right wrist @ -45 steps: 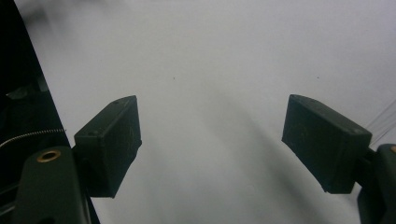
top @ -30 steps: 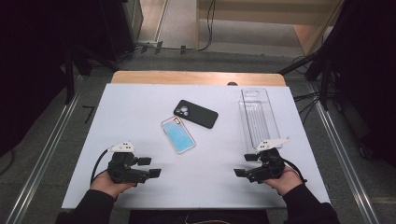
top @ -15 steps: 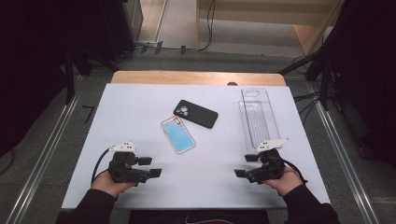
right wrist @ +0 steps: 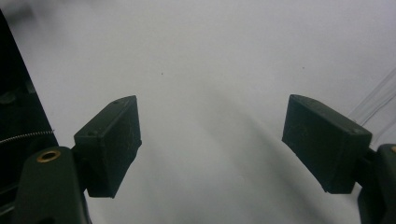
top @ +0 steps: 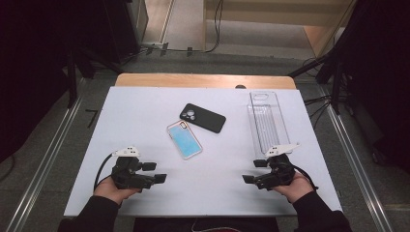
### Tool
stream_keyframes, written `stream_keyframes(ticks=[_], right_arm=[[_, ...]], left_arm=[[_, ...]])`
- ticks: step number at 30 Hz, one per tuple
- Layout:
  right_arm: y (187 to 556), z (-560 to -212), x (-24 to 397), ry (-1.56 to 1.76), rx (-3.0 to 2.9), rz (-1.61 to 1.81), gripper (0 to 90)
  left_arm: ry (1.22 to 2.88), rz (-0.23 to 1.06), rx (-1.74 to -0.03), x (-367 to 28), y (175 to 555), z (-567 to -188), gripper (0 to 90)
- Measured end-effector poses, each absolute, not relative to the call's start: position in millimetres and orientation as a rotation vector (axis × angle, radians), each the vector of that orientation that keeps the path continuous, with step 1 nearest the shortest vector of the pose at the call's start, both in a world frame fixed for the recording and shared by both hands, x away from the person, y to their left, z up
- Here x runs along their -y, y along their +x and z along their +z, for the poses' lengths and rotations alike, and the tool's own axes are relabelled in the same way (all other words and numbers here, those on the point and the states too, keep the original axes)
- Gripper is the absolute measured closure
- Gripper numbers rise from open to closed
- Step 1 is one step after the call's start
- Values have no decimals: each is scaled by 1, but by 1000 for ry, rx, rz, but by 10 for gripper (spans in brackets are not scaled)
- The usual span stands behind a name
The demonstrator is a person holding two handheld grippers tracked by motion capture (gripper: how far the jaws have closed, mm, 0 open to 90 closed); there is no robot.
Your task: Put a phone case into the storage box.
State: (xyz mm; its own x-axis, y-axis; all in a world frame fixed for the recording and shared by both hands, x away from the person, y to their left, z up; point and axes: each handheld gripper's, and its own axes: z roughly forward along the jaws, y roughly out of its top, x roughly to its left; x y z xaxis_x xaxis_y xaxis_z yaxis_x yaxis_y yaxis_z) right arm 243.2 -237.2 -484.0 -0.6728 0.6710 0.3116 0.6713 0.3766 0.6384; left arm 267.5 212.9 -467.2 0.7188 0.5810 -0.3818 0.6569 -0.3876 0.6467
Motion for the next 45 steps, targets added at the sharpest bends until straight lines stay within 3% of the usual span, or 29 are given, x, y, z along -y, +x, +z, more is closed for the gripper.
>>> stream_keyframes(ticks=[23, 45], right_arm=[[246, -459, 210, -1388, 2632, -1284, 171], [266, -460, 180, -1399, 2637, -1277, 172]], left_arm=[[2077, -120, -944, -212, 268, -466, 280], [2084, -124, -942, -212, 268, -466, 280]])
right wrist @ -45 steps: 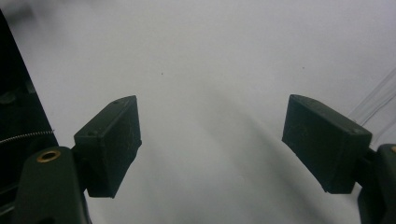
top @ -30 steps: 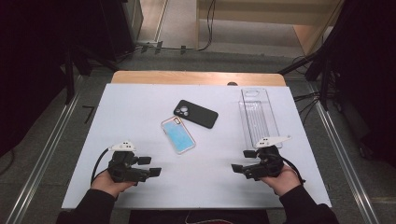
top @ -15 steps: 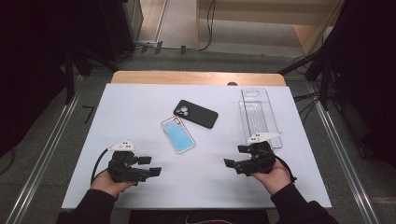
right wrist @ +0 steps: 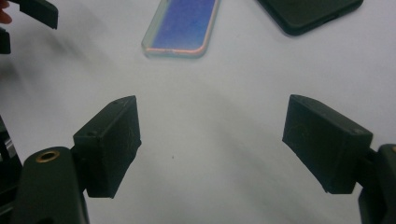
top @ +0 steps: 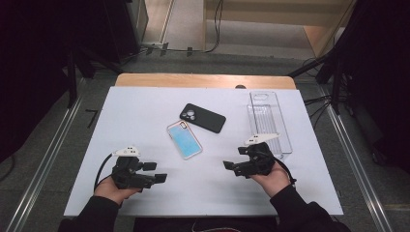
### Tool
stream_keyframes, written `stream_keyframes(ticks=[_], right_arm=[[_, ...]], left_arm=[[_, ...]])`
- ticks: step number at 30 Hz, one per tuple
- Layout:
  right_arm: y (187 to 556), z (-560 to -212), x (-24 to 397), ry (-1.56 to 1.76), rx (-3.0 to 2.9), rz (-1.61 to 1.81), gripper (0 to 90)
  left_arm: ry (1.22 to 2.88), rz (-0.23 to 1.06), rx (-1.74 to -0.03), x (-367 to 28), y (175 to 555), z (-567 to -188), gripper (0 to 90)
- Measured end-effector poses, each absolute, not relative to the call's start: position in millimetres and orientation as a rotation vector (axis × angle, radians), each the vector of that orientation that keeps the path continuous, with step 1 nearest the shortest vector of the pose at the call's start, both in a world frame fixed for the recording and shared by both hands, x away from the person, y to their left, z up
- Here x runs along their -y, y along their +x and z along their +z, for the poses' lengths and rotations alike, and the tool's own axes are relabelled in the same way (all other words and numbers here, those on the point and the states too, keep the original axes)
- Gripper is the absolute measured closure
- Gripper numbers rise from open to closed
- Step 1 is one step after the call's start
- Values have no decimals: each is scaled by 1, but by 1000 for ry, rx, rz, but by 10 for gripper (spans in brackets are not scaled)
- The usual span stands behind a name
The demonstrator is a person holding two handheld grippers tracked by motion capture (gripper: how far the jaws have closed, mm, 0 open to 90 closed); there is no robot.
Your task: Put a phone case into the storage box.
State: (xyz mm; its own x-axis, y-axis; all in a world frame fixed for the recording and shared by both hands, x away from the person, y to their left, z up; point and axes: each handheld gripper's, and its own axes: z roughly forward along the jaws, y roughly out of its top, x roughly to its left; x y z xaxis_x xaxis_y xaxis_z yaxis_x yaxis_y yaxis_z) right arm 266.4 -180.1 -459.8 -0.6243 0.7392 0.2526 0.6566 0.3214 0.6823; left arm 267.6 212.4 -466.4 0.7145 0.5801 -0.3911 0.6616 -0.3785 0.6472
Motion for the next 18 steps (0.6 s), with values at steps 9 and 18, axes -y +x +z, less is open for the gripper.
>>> stream_keyframes(ticks=[9, 18], right_arm=[[279, -460, 167, 1310, -2472, 1206, 172], [289, -462, 156, 1310, -2443, 1221, 180]], left_arm=[[2085, -139, -952, -213, 268, -466, 280], [2087, -136, -952, -213, 268, -466, 280]])
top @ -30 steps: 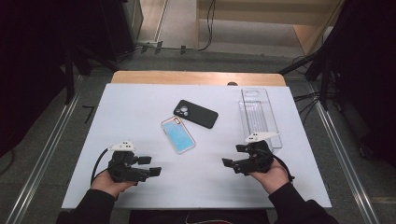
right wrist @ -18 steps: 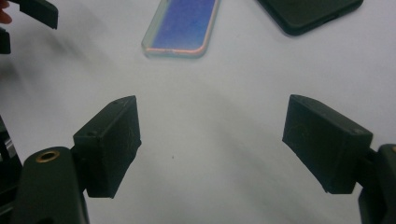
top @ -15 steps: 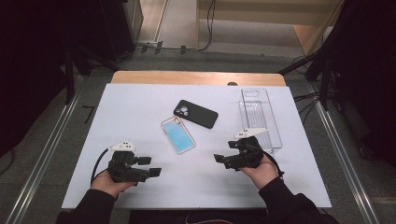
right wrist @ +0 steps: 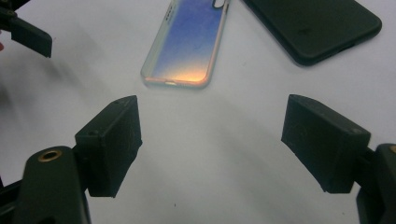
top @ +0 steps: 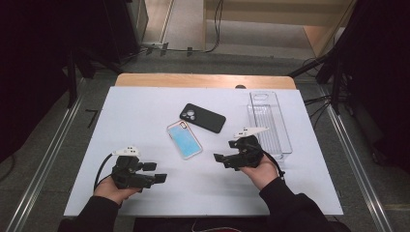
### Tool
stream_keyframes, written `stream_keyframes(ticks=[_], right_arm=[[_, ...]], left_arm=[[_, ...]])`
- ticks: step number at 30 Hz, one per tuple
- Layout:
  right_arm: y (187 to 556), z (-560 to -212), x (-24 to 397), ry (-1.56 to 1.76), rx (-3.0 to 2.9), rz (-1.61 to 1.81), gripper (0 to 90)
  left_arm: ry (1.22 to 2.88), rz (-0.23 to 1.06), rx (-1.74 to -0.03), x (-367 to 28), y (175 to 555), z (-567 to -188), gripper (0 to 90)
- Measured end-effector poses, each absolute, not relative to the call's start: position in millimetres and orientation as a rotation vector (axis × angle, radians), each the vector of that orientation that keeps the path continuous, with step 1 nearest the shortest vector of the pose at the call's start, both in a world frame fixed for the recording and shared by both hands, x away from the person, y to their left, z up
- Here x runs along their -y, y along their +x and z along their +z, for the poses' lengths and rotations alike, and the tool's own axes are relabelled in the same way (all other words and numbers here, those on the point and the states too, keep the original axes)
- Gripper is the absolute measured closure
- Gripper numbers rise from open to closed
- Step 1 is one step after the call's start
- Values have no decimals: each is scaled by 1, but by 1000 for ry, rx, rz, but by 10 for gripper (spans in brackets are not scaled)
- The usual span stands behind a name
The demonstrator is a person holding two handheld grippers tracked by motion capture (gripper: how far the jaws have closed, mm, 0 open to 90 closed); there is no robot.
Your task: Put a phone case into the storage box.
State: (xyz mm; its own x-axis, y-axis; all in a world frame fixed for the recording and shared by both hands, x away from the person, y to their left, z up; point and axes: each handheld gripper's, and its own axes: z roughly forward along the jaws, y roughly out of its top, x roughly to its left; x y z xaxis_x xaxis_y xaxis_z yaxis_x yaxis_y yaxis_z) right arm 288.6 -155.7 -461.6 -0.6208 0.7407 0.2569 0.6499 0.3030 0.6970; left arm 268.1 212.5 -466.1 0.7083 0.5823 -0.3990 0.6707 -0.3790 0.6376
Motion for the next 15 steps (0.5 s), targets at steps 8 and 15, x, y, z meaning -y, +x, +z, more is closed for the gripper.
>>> stream_keyframes(ticks=[8, 15], right_arm=[[297, -461, 144, 1306, -2438, 1254, 193], [312, -456, 135, 1308, -2490, 1235, 203]], left_arm=[[2087, -137, -952, -213, 268, -466, 280], [2091, -136, -956, -213, 268, -466, 280]])
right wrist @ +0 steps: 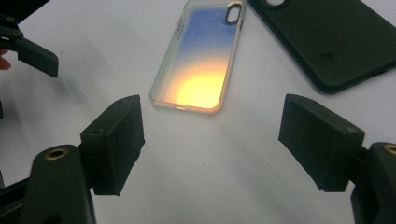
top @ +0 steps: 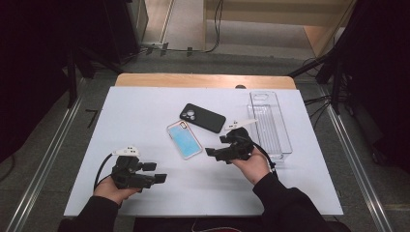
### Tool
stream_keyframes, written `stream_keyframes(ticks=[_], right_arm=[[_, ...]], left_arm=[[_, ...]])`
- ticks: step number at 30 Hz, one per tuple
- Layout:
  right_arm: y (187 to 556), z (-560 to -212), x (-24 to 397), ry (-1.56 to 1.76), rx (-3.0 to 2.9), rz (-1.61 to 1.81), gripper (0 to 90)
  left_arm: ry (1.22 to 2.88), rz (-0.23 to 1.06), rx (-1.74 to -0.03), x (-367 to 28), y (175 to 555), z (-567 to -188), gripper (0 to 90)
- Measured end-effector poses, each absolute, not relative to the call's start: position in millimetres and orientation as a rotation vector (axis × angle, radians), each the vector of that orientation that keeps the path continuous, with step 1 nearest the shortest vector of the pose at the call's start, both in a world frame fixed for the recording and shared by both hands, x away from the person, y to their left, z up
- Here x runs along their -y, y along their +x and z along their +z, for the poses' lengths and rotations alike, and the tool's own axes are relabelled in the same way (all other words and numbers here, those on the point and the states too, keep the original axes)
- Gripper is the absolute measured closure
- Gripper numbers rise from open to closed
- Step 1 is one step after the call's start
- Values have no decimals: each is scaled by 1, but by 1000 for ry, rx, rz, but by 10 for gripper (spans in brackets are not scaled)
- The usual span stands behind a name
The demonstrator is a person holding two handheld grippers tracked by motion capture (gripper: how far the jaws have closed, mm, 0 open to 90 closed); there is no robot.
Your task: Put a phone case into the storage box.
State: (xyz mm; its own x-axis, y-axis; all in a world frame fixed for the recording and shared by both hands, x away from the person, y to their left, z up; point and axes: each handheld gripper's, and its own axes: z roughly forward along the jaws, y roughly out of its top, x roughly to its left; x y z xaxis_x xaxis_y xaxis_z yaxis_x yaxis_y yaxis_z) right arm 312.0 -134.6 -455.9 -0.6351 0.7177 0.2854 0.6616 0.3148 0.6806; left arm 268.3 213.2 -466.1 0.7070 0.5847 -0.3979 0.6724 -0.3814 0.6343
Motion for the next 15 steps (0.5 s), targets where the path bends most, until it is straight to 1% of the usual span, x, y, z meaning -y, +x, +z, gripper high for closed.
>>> stream_keyframes(ticks=[6, 9, 15], right_arm=[[322, -452, 127, 1295, -2489, 1210, 198], [327, -452, 124, 1298, -2490, 1228, 174], [336, -451, 112, 1291, -2498, 1221, 165]], left_arm=[[2086, -135, -960, -213, 268, -466, 280], [2088, -135, -958, -213, 268, -466, 281], [2087, -130, -958, -214, 268, -466, 280]])
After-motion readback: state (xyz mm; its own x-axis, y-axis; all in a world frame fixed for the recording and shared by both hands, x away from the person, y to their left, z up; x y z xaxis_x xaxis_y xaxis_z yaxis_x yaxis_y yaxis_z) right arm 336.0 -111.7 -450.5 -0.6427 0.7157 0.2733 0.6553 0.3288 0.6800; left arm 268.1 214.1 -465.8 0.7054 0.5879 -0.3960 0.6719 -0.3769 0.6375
